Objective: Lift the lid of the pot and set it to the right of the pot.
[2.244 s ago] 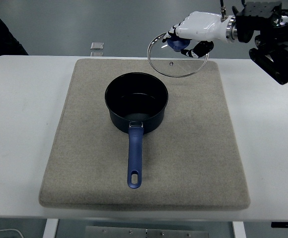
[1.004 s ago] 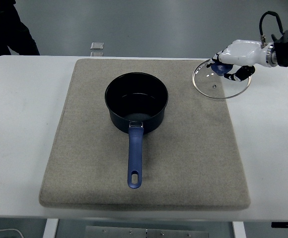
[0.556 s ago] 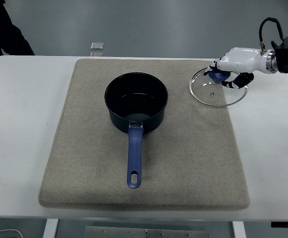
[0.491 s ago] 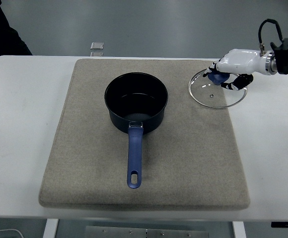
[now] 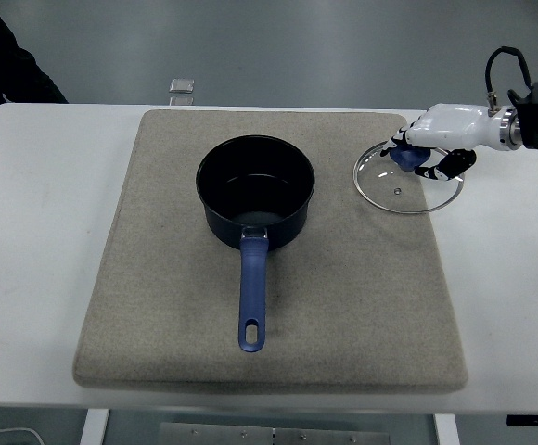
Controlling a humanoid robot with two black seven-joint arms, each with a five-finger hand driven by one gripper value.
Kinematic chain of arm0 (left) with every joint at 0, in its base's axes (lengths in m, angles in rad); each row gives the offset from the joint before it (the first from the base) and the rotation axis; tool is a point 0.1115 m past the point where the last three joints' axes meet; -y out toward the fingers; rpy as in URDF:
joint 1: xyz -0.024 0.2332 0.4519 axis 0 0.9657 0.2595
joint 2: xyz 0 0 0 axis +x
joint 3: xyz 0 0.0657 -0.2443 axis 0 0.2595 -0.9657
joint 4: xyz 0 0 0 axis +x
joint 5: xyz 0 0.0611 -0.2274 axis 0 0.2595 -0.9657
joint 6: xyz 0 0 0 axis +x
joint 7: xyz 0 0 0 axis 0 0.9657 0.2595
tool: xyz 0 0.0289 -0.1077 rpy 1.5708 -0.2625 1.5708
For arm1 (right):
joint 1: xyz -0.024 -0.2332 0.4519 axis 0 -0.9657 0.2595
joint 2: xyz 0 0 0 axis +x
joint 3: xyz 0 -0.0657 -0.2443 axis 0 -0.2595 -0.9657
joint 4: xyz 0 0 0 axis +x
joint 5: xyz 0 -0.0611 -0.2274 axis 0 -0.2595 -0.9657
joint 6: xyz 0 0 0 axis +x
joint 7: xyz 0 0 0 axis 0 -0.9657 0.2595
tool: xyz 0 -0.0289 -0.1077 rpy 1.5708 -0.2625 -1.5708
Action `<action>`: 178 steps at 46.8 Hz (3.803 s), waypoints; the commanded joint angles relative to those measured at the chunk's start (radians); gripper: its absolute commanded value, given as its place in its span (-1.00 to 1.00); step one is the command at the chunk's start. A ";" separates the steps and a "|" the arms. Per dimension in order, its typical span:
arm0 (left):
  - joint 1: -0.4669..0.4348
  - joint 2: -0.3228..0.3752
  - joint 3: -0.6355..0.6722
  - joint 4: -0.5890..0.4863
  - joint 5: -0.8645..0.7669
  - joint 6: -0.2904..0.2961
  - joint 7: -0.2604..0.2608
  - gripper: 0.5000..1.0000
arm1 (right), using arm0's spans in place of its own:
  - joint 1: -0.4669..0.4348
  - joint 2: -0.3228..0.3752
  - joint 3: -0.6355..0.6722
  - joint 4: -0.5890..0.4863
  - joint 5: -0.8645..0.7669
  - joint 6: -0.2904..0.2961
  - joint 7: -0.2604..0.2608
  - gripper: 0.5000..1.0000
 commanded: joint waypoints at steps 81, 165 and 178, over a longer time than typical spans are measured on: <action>0.000 0.000 0.000 0.000 0.000 0.000 0.000 1.00 | -0.049 -0.018 0.003 0.054 0.085 -0.031 0.000 0.68; 0.000 0.000 0.000 0.000 0.000 0.000 0.000 1.00 | -0.103 0.016 0.267 -0.239 0.961 0.123 0.000 0.69; 0.000 0.000 0.000 0.000 0.000 0.000 0.000 1.00 | -0.156 0.065 0.270 -0.276 1.105 0.124 0.000 0.68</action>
